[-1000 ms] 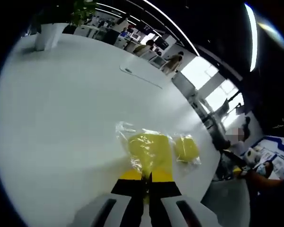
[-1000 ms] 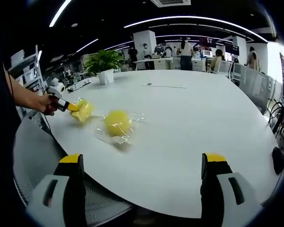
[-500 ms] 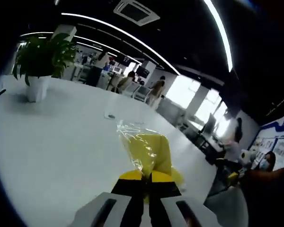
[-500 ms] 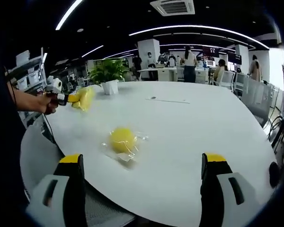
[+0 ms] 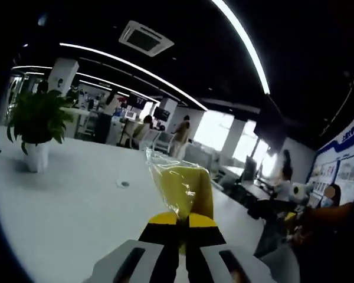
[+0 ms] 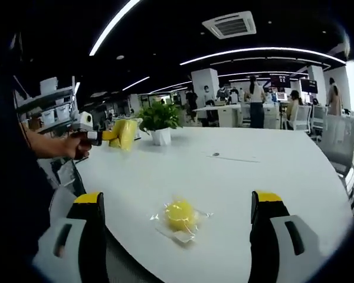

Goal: Compare the silicone blocks by pressing each to a similar depth, holding the contact briefly, and releasing to observe deformation and rebound differences across the visible hardness samples.

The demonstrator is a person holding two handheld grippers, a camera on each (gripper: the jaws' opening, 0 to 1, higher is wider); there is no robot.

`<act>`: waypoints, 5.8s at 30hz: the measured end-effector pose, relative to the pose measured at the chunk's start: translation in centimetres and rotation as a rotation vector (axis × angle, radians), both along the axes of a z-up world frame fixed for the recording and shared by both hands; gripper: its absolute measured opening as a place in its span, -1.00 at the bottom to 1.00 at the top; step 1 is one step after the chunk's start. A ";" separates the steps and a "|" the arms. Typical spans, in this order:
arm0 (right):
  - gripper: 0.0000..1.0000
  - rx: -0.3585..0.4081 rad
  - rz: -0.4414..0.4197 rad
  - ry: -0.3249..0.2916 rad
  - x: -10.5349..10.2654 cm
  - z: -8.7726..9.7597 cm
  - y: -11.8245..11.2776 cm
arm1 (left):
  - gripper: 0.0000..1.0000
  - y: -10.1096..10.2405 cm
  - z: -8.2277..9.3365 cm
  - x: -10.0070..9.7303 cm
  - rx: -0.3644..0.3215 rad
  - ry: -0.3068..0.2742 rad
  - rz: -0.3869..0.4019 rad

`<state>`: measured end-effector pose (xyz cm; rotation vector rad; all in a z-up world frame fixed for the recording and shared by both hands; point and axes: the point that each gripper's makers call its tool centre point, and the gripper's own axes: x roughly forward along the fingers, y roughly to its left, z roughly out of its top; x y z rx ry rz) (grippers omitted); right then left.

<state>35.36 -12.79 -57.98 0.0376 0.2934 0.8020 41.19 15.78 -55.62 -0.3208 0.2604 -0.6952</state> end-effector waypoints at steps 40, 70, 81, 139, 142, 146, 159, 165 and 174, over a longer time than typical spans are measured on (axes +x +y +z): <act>0.05 0.180 0.440 -0.027 1.0 11.0 16.5 | -1.00 -10.4 5.8 -6.7 -0.009 -0.208 -0.258; -0.90 0.277 0.545 0.116 -0.8 10.8 17.0 | -0.99 -11.4 6.7 -7.4 -0.024 -0.197 -0.274; -1.00 0.245 0.563 0.119 -0.8 10.8 17.4 | -0.96 -11.3 6.8 -7.4 -0.021 -0.189 -0.273; -1.00 0.242 0.602 0.121 -0.4 10.8 17.6 | -1.00 -11.0 6.9 -6.9 -0.031 -0.149 -0.247; -1.00 0.251 0.595 0.128 -0.4 10.8 17.7 | -1.00 -10.9 6.8 -6.9 -0.029 -0.149 -0.245; -0.94 0.251 0.582 0.022 -0.1 11.2 17.8 | -1.00 -10.7 7.1 -6.5 -0.044 -0.139 -0.238; 0.92 0.341 0.428 -0.038 2.8 13.3 17.3 | -1.00 -10.7 9.2 -5.9 -0.074 -0.160 -0.240; 0.93 0.268 0.403 -0.071 2.9 12.6 16.7 | -1.00 -10.5 9.2 -5.5 -0.076 -0.148 -0.243; 0.93 0.218 0.362 -0.135 3.6 13.2 15.3 | -1.00 -9.8 9.0 -5.1 -0.088 -0.093 -0.242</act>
